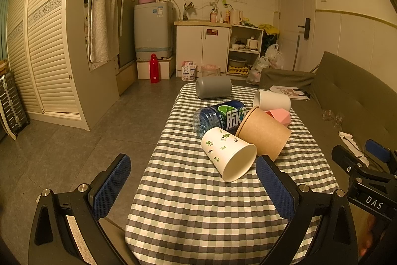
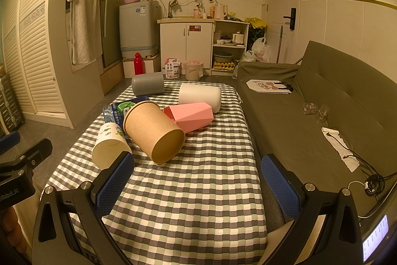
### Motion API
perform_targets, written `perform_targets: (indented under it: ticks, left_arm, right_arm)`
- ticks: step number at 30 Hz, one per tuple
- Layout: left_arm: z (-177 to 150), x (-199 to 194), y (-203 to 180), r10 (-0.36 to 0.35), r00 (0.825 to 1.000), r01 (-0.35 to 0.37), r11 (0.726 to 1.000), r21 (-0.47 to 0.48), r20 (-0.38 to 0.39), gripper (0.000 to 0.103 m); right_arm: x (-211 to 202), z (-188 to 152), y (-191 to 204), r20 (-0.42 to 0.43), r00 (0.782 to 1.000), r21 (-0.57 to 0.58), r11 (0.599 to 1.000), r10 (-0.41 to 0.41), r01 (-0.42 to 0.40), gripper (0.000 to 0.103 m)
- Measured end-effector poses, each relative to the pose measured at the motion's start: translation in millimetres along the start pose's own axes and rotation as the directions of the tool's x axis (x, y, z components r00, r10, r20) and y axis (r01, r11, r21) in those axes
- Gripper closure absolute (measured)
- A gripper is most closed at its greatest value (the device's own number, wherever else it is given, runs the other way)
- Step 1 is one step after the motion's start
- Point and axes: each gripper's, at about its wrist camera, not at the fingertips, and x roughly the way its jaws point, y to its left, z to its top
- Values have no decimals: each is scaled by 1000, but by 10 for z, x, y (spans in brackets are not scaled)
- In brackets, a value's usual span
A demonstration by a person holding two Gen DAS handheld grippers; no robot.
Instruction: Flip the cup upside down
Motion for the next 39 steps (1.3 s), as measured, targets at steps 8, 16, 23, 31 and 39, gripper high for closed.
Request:
perform_targets:
  ticks: [8,16,23,31,39]
  left_arm:
    - [-25,14,2,2,1000,-2,1000,1,-10,0]
    - [23,151,17,8,996,-9,1000,-17,-92,0]
    - [245,410,40,27,989,-28,1000,-9,-142,0]
    - [548,862,115,50,985,-50,999,4,-165,0]
    - [699,1414,245,81,976,-85,996,-12,-202,0]
  right_arm:
    - [-2,-8,2,-2,1000,-1,1000,2,-2,0]
    - [84,84,-4,-67,997,31,999,34,-32,0]
    - [321,360,-110,-118,992,38,999,43,-39,0]
    - [826,835,-105,-172,983,46,997,69,-62,0]
    - [1691,1092,-188,-358,932,189,982,58,11,0]
